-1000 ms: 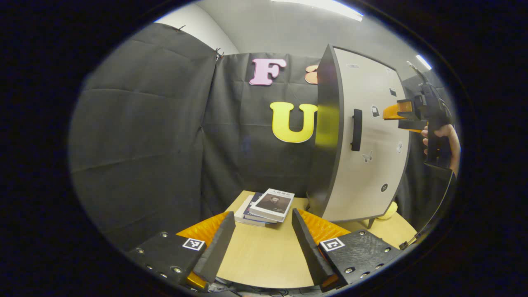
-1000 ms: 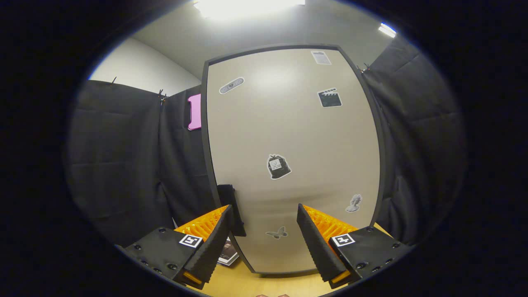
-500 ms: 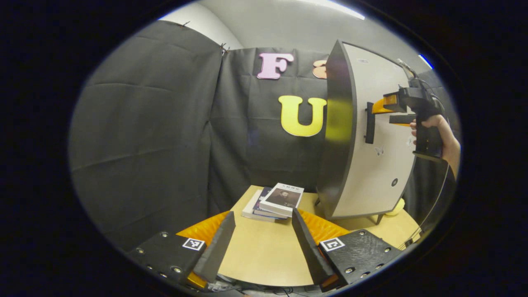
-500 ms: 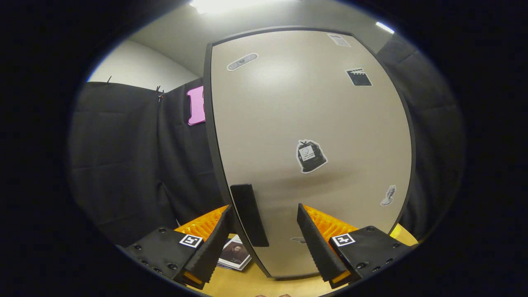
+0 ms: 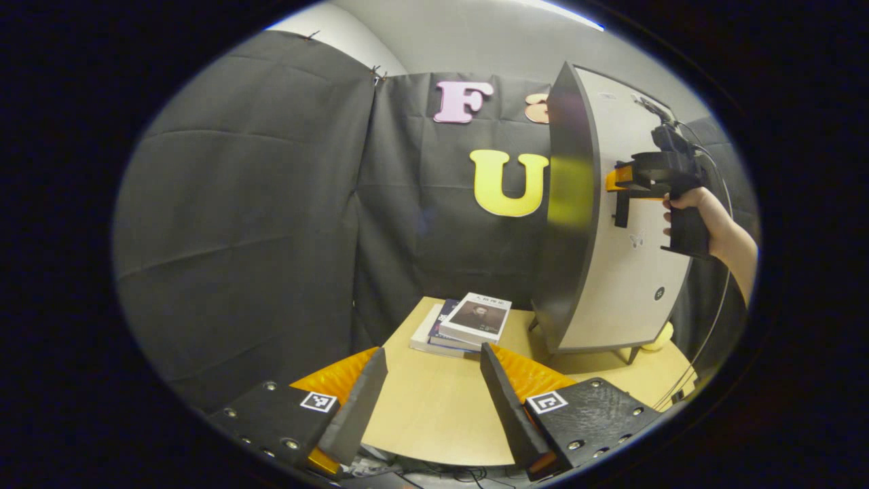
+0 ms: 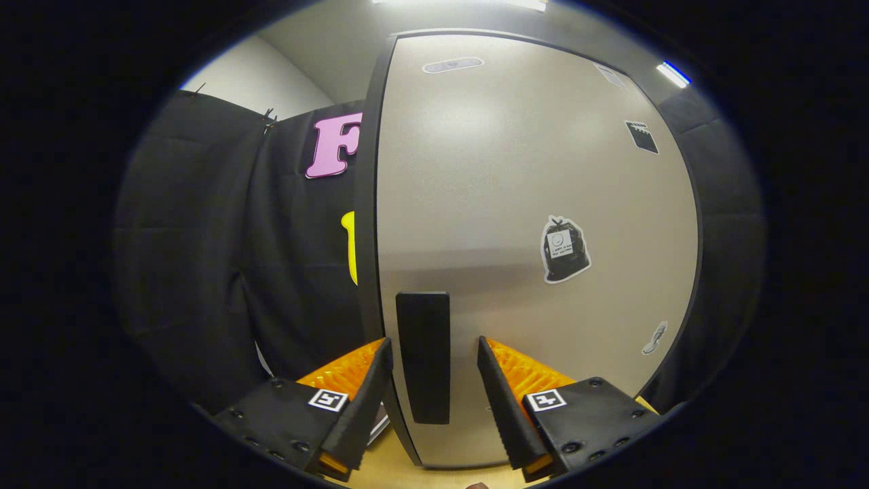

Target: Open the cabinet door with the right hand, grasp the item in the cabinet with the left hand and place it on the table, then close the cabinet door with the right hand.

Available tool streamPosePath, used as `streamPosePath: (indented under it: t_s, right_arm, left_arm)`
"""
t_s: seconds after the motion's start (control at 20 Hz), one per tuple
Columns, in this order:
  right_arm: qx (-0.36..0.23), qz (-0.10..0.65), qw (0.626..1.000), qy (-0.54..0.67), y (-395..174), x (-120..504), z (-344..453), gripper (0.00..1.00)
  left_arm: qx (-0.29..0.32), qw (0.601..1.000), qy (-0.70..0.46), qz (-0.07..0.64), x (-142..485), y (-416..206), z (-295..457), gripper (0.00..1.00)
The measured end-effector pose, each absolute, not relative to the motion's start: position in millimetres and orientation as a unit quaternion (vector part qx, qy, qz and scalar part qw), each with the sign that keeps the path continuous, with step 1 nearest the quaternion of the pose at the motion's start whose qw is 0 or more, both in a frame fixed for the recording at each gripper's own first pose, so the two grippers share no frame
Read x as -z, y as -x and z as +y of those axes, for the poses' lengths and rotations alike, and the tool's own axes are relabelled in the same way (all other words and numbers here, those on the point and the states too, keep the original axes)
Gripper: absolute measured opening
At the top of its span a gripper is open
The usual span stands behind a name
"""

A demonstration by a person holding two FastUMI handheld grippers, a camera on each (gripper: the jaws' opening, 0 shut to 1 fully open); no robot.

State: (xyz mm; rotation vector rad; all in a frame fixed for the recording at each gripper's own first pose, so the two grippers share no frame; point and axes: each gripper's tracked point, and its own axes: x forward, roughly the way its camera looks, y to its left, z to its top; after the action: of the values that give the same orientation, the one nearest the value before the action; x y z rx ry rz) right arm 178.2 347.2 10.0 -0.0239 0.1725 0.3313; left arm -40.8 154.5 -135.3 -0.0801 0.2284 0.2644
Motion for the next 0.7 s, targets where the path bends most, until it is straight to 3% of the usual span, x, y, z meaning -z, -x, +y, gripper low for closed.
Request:
streamPosePath:
  t_s: [0.2, 0.45, 0.55, 0.7]
  right_arm:
    - [-0.147, 0.104, 0.983, 0.03, -183.4, 1.6, 347.5, 0.4]
    - [-0.155, 0.122, 0.98, 0.026, -179.0, 1.4, 346.3, 0.27]
    - [-0.175, 0.114, 0.977, 0.032, -178.4, 1.2, 347.9, 0.15]
    - [-0.203, 0.123, 0.971, 0.027, -172.4, 1.0, 345.6, 0.11]
  left_arm:
    - [-0.142, 0.983, 0.044, 0.112, 132.5, 50.5, 158.3, 0.86]
    - [-0.145, 0.983, 0.035, 0.108, 126.7, 61.2, 155.1, 0.86]
    - [-0.145, 0.983, 0.028, 0.108, 125.0, 64.2, 150.7, 0.86]
    - [-0.136, 0.984, 0.02, 0.11, 125.1, 66.7, 138.9, 0.86]
